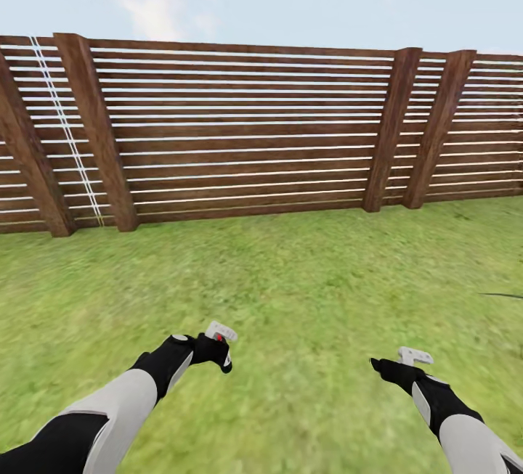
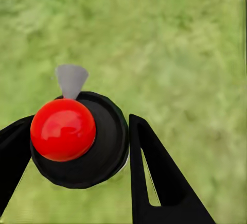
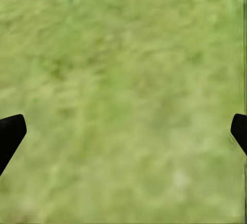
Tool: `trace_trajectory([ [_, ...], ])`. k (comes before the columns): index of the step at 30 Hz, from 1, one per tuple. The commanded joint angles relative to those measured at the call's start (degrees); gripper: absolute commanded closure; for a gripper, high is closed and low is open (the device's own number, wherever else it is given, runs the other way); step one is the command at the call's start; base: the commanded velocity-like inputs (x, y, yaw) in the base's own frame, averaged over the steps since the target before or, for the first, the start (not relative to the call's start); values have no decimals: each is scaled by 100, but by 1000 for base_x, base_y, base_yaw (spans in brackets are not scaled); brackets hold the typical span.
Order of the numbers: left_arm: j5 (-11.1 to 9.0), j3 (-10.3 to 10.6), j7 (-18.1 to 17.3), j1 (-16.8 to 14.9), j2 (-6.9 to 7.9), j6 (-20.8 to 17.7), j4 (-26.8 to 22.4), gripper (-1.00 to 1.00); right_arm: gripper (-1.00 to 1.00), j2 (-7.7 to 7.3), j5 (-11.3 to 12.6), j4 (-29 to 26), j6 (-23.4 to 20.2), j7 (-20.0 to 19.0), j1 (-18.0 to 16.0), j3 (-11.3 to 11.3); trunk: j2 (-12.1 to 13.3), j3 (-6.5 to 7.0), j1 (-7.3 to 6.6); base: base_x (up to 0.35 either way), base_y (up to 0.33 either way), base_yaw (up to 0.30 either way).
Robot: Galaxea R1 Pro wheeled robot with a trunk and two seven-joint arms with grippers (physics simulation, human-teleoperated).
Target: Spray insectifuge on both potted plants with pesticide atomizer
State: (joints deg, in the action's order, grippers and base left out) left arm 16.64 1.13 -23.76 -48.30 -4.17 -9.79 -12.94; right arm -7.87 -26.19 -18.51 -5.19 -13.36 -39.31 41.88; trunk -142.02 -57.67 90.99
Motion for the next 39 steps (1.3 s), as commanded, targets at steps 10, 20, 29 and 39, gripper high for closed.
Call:
trace_trajectory([
  [10, -3, 10, -15, 1, 1, -41, -16, 100, -100, 5, -44, -10, -26, -41, -7, 48, -2, -6, 2, 339, 0, -285],
  [20, -3, 10, -15, 0, 3, -41, -16, 100, -100, 5, -45, -11, -26, -43, -7, 48, -2, -6, 2, 339, 0, -285],
  [29, -3, 10, -15, 1, 1, -41, -16, 100, -100, 5, -44, -12, -26, -44, -3, 48, -2, -6, 2, 339, 0, -278],
  [39, -3, 10, -15, 1, 3, -41, -17, 100, -100, 5, -60, -12, -26, -44, -6, 40, -2, -6, 2, 339, 0, -56],
])
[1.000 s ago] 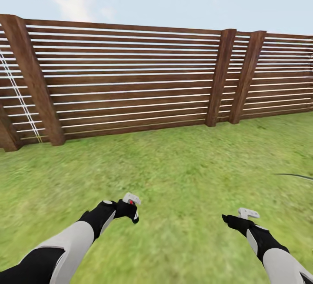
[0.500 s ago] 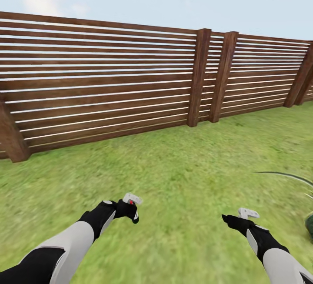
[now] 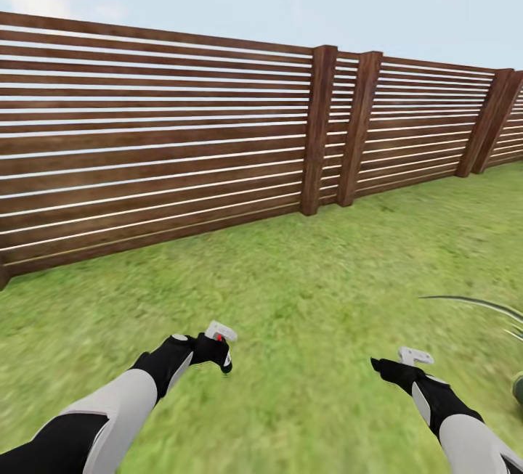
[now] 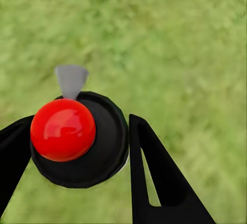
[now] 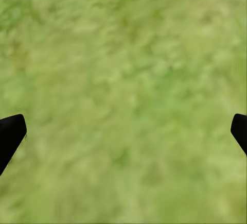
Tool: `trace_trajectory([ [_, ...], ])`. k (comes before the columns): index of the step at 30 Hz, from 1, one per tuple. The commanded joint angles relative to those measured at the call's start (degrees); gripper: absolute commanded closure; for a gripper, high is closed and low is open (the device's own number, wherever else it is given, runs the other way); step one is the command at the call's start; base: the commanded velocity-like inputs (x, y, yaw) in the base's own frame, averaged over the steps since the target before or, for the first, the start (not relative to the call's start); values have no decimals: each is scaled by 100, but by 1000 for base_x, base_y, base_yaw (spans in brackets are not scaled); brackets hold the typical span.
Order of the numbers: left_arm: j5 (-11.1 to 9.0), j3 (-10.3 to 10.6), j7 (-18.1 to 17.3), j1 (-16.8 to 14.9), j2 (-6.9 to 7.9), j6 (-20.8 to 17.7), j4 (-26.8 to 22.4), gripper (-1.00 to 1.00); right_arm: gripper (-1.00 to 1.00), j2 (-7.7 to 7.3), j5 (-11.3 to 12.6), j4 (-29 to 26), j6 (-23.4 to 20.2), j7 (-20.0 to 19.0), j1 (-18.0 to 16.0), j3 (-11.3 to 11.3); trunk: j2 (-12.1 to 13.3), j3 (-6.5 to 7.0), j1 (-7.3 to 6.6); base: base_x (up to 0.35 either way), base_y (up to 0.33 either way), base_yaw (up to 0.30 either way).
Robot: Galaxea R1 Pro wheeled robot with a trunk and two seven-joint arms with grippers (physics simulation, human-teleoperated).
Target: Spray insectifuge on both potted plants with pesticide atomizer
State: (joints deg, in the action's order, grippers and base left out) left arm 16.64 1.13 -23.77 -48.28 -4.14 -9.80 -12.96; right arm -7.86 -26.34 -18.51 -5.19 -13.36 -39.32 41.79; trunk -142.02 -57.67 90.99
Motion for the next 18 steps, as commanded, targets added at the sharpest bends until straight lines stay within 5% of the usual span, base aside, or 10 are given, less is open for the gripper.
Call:
trace_trajectory([
  [1, -3, 10, -14, 1, 1, -40, -16, 100, -100, 4, -45, -13, -26, -44, -4, 45, -2, -6, 2, 339, 0, -2],
  [18, -3, 10, -14, -2, 0, -40, -13, 100, -100, 9, -47, -11, -26, -39, -5, 41, -2, -6, 2, 339, 70, 0],
])
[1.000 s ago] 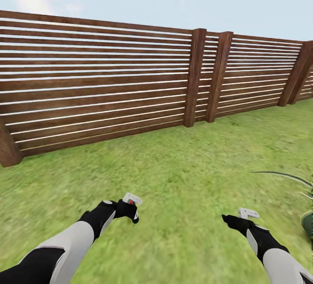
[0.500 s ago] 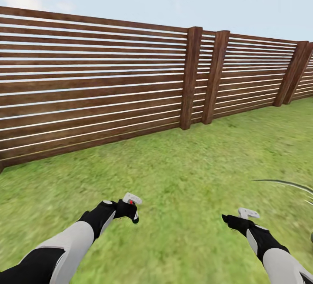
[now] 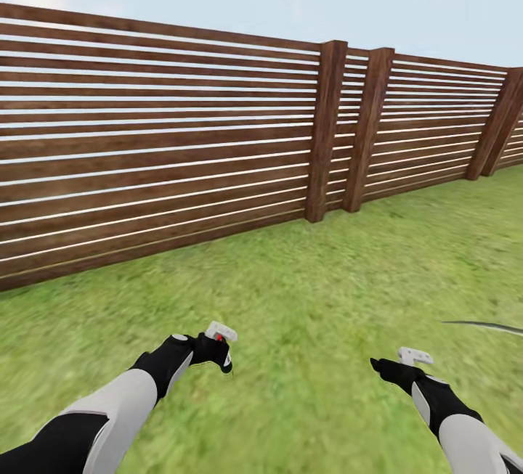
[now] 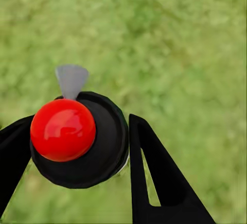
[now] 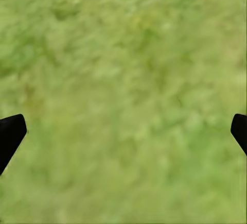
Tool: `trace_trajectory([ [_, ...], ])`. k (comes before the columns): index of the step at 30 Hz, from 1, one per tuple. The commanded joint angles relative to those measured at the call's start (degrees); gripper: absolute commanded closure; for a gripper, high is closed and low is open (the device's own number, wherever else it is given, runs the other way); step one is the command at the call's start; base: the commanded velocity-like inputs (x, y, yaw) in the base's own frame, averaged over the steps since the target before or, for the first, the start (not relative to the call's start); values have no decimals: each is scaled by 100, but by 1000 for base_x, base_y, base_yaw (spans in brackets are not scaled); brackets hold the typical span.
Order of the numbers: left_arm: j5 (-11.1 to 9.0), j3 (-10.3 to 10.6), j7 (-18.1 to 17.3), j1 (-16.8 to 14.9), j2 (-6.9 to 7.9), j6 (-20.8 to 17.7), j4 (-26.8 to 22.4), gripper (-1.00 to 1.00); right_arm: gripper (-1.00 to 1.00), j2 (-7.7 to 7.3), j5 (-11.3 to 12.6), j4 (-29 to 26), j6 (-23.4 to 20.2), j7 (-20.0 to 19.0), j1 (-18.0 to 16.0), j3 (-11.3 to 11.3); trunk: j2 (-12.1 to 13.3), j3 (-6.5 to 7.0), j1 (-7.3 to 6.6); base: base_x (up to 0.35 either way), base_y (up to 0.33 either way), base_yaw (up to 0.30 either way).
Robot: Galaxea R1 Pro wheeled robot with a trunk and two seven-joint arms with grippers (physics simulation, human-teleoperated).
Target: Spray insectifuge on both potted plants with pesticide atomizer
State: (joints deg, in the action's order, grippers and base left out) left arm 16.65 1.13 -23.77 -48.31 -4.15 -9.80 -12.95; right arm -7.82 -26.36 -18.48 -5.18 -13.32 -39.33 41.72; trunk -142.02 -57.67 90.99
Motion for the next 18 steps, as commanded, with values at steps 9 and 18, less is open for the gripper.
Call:
trace_trajectory([
  [9, -4, 10, -14, 2, 1, -39, -16, 100, -100, 7, -43, -14, -28, -48, 0, 55, -2, 18, 2, 338, 124, -139],
  [18, -4, 10, -14, 0, 2, -39, -15, 100, -100, 8, -43, -10, -27, -48, -2, 55, -2, 54, 2, 338, 124, -234],
])
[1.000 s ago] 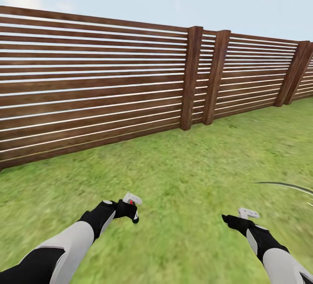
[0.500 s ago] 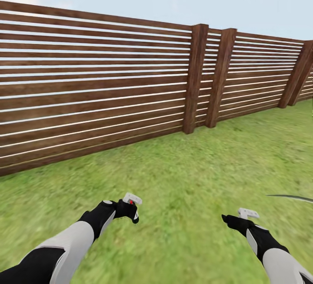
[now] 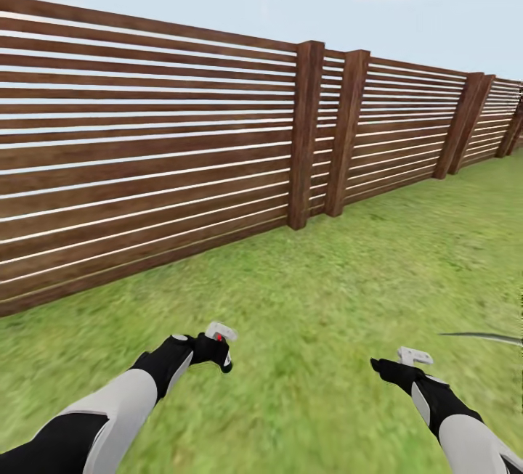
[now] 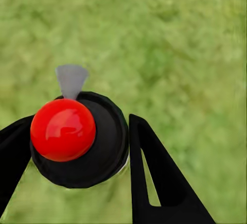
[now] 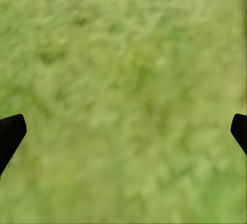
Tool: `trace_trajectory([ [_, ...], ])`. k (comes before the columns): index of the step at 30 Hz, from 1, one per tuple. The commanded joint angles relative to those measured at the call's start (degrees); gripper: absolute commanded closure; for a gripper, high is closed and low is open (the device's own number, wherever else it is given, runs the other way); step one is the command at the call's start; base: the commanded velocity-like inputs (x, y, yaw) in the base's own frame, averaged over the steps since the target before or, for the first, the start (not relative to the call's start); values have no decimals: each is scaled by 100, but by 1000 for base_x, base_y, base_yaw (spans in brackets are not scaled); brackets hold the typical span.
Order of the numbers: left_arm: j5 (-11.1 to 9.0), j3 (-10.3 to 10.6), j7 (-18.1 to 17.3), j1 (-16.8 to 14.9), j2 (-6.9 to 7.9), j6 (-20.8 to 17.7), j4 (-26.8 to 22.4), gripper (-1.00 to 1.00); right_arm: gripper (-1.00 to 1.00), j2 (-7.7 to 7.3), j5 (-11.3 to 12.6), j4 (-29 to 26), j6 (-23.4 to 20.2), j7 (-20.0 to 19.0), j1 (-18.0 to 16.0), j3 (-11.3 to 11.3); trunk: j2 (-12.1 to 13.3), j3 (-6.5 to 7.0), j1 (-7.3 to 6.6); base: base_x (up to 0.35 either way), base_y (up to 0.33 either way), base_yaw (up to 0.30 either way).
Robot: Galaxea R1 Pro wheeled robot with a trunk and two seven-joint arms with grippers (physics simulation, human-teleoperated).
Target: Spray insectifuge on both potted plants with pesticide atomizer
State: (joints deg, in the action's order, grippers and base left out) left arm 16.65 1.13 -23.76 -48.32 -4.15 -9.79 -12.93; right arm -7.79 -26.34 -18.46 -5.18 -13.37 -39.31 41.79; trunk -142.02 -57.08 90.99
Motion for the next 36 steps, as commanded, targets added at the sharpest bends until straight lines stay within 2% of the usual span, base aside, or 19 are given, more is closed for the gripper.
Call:
trace_trajectory([
  [1, -4, 10, -15, 0, 2, -40, -16, 100, -100, 5, -46, -13, -29, -42, -4, 49, -2, -1, 2, 338, 124, -235],
  [36, -4, 10, -15, 0, 2, -40, -16, 100, -100, 2, -44, -10, -28, -42, -6, 49, -2, 139, 2, 338, 124, -236],
])
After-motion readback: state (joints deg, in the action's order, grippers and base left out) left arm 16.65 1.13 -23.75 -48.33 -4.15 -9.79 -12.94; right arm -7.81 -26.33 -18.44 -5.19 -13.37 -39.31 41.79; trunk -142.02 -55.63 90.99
